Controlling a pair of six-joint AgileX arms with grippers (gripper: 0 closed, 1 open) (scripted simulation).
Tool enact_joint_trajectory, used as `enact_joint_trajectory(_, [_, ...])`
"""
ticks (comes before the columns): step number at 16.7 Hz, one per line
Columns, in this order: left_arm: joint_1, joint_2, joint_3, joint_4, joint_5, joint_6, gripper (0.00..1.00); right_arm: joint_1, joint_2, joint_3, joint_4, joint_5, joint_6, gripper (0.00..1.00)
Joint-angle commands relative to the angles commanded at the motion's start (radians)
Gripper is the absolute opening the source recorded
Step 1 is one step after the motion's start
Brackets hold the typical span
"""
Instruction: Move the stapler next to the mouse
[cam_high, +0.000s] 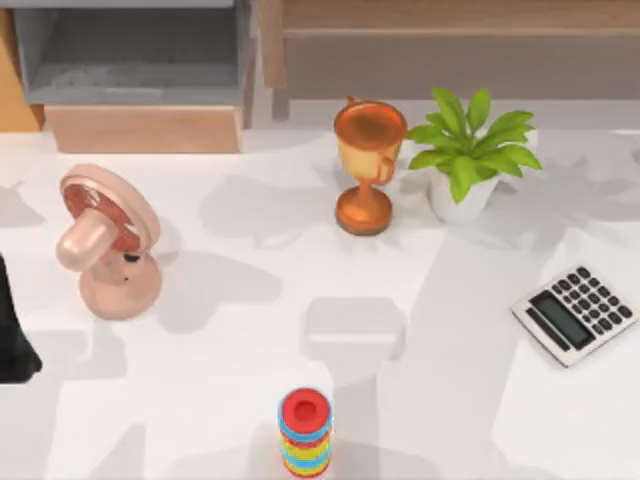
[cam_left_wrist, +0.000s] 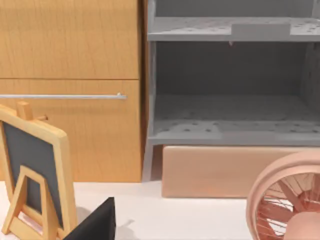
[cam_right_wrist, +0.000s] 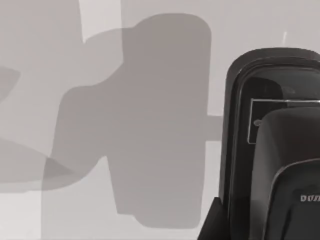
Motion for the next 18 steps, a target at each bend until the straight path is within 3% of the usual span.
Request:
enact_joint_trajectory(12, [0.000,0.000,0.000,0.000,0.000,0.000,1.00,0.014,-0.018,-0.075,-0.055,0.110,0.017,0.00])
enact_joint_trajectory(18, [0.000,0.000,0.000,0.000,0.000,0.000,1.00,0.016,-0.017,-0.086,-0.012,0.100,0.005,0.00])
